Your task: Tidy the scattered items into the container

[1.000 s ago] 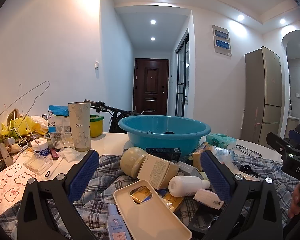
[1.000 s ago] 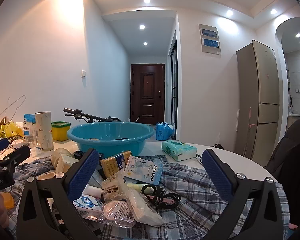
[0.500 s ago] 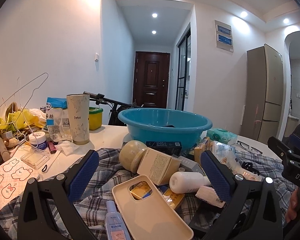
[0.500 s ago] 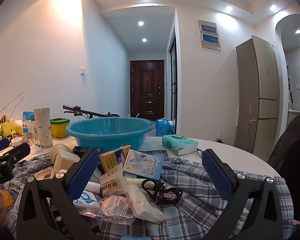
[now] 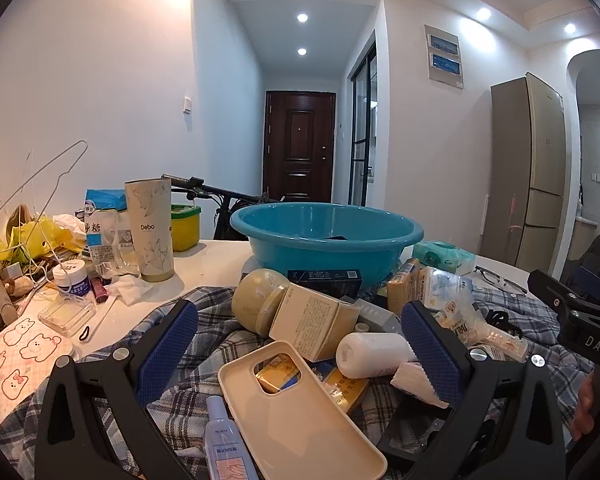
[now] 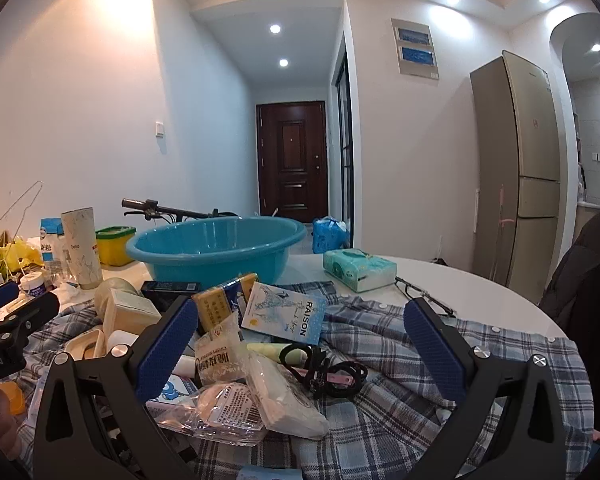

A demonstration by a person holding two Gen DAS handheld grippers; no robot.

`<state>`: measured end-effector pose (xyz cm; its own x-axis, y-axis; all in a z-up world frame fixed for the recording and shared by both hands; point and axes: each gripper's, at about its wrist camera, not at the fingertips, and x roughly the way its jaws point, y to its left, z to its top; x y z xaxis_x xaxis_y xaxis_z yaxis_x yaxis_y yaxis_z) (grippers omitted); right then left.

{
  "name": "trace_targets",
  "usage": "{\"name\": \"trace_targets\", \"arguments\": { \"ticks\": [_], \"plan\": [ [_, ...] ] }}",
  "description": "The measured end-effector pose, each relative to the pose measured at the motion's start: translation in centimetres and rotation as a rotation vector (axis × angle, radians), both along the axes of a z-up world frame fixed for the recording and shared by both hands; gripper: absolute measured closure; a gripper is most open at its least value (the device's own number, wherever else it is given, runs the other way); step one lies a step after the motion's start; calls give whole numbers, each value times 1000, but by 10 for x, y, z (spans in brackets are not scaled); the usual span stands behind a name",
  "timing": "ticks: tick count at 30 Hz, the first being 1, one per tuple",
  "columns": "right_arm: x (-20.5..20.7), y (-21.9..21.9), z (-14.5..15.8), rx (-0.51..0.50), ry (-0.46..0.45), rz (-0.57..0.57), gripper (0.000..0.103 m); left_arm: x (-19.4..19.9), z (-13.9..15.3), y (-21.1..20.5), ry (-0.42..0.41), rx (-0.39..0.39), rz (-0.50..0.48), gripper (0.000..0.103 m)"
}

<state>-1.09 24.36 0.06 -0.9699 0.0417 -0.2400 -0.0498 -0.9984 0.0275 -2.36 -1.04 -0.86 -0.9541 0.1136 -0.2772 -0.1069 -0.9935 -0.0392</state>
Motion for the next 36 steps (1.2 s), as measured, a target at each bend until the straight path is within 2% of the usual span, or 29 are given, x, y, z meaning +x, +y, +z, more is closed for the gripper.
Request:
{"name": "trace_targets", "arguments": {
  "ticks": [9, 26, 29, 36],
  "plan": [
    [-8, -6, -5, 31, -53, 5, 1, 0, -1, 3, -2, -15, -3, 0],
    [-7, -6, -5, 23, -59, 8, 0, 0, -1, 4, -3, -21, -16, 0],
    [-7, -6, -5, 23, -57, 11, 0, 0, -1, 2, -3, -15, 12, 0],
    [-8, -7, -5, 21, -59, 11, 0, -1, -1, 0, -4, -19, 10, 0]
  ]
}}
